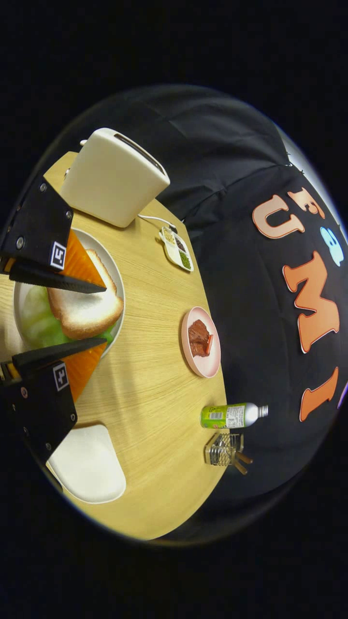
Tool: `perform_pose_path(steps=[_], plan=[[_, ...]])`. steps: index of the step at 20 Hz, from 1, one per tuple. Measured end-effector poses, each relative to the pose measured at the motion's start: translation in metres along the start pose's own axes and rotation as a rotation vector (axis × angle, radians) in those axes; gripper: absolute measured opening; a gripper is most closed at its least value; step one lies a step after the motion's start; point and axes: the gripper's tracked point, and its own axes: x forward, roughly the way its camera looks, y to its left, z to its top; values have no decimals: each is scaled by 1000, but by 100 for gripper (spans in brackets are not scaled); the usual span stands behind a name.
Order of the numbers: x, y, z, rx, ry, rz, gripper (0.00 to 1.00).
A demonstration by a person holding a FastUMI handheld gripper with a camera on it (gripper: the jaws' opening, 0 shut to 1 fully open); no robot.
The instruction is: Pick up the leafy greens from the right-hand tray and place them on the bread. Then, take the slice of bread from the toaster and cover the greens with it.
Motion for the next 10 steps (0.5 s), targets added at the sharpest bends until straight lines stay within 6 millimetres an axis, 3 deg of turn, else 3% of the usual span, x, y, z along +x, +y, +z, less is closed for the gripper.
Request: perform_pose_path(steps=[5, 10], plan=[[-28, -21, 16, -15, -62, -29, 70], [-67, -57, 36, -79, -160, -107, 88]])
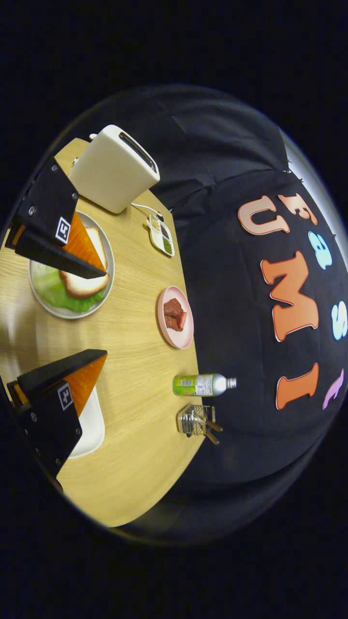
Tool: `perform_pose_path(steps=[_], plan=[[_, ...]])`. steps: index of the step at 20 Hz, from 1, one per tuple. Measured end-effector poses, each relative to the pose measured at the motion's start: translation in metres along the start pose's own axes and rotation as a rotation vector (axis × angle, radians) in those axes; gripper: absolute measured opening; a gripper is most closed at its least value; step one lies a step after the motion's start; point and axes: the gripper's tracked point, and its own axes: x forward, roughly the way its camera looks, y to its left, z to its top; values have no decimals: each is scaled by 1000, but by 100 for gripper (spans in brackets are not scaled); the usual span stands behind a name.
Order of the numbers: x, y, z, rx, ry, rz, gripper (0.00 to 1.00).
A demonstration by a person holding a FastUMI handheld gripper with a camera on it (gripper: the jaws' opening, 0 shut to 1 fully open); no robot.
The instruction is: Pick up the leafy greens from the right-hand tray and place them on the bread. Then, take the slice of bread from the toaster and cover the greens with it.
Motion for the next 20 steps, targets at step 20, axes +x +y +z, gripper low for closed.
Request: perform_pose_path(steps=[20], plan=[[-128, -153, 63, -73, -386, -256, 98]])
